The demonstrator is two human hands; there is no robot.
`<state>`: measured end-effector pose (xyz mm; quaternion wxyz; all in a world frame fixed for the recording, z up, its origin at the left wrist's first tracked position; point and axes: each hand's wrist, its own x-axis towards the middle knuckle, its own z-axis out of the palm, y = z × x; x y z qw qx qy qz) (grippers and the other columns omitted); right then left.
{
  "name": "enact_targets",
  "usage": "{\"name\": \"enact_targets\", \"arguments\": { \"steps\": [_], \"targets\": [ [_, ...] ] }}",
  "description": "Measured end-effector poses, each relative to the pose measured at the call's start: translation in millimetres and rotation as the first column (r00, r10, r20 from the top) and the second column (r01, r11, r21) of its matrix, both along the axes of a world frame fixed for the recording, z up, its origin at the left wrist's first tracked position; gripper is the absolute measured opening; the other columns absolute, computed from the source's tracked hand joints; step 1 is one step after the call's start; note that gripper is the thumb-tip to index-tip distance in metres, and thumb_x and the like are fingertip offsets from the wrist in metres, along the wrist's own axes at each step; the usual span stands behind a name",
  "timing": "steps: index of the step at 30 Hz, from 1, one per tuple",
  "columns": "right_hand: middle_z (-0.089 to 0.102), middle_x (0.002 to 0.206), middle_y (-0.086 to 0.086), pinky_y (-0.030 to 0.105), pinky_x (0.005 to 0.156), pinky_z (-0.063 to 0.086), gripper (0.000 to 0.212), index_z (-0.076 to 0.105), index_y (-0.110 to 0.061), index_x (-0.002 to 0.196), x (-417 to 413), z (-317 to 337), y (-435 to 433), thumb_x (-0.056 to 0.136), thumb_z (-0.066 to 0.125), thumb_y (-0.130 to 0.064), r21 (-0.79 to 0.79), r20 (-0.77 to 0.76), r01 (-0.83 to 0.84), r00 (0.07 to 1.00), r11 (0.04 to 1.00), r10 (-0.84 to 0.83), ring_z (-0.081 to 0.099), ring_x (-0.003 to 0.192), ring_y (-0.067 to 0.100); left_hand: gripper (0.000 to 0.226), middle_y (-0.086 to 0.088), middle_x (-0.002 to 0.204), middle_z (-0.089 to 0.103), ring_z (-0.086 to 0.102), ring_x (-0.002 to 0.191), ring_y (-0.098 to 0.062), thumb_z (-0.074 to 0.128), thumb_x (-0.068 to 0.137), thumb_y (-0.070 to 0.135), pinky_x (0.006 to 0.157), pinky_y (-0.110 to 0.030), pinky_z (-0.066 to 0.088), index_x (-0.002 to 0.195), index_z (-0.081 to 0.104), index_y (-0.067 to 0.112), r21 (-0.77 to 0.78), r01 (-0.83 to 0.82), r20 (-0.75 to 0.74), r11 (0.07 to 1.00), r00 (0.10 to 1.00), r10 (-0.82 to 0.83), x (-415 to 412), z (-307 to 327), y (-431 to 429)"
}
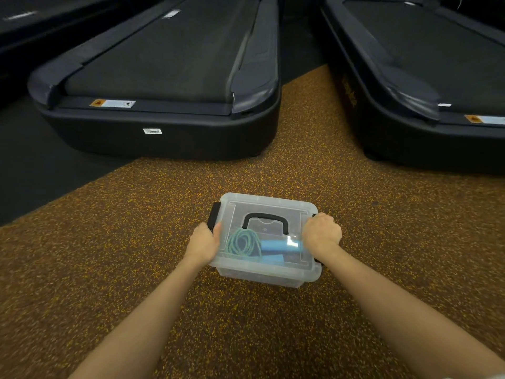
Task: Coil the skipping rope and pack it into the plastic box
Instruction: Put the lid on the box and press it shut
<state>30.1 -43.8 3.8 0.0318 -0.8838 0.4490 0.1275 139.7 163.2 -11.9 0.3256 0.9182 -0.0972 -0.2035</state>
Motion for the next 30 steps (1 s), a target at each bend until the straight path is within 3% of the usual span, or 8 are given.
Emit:
{"name": "enact_targets", "arguments": {
  "steps": [10,14,19,23,26,30],
  "targets": [
    [0.048,0.133,0.018,0.033,0.088,0.049,0.039,0.035,0.008,0.132,-2.2,7.3,2.2,0.100,0.028,-0.015,0.066,0.055,0.064,0.996,0.996,-0.068,0.056,0.118,0.028,0.051,-0.027,0.124,0.051,0.052,0.112,-0.041,0.034,0.098,0.037,0.095,-0.048,0.043,0.120,0.044,-0.007,0.129,-0.017,0.016,0.991,1.000,0.015,-1.6,0.4,-9.3],
    [0.045,0.136,0.020,0.035,0.093,0.047,0.040,0.033,0.009,0.133,-2.9,10.4,2.4,0.100,0.027,-0.012,0.078,0.066,0.041,0.997,0.996,-0.047,0.051,0.123,0.029,0.048,-0.028,0.131,0.045,0.043,0.122,-0.041,0.031,0.100,0.031,0.101,-0.045,0.034,0.125,0.039,-0.009,0.201,0.009,0.048,0.979,0.999,-0.019,-5.0,3.1,-13.5],
    [0.044,0.137,0.019,0.033,0.091,0.048,0.042,0.031,0.010,0.135,-3.2,10.9,3.2,0.099,0.028,-0.013,0.052,0.001,-0.002,1.000,0.999,0.002,0.050,0.123,0.027,0.048,-0.026,0.132,0.044,0.041,0.123,-0.039,0.030,0.100,0.032,0.100,-0.046,0.034,0.127,0.038,-0.006,0.228,0.020,0.081,0.973,0.996,-0.040,-6.8,3.2,-12.6],
    [0.046,0.136,0.015,0.031,0.088,0.047,0.043,0.035,0.005,0.136,-5.1,12.7,1.0,0.097,0.030,-0.013,0.002,-0.070,-0.087,0.994,0.996,0.087,0.048,0.123,0.023,0.051,-0.020,0.134,0.045,0.045,0.122,-0.036,0.026,0.099,0.038,0.098,-0.046,0.037,0.130,0.038,0.000,0.356,0.053,0.076,0.933,0.993,-0.085,-6.5,9.4,-12.2],
    [0.052,0.132,0.011,0.031,0.088,0.045,0.037,0.048,-0.004,0.129,-5.8,20.9,-2.7,0.097,0.031,-0.013,-0.017,-0.105,-0.142,0.985,0.990,0.139,0.051,0.119,0.022,0.049,-0.021,0.138,0.042,0.044,0.125,-0.038,0.027,0.099,0.031,0.100,-0.047,0.037,0.139,0.026,0.002,0.376,0.104,0.019,0.921,0.993,-0.120,-2.7,17.1,-15.6],
    [0.057,0.128,0.006,0.032,0.090,0.042,0.037,0.057,-0.010,0.123,-6.8,41.1,-6.6,0.099,0.030,-0.019,0.042,-0.173,-0.214,0.960,0.976,0.218,0.055,0.116,0.025,0.066,-0.022,0.143,0.038,0.040,0.130,-0.038,0.040,0.093,0.024,0.105,-0.046,0.034,0.147,0.007,0.005,0.370,0.207,-0.098,0.906,0.978,-0.183,5.5,37.8,-24.4]
  ]
}}
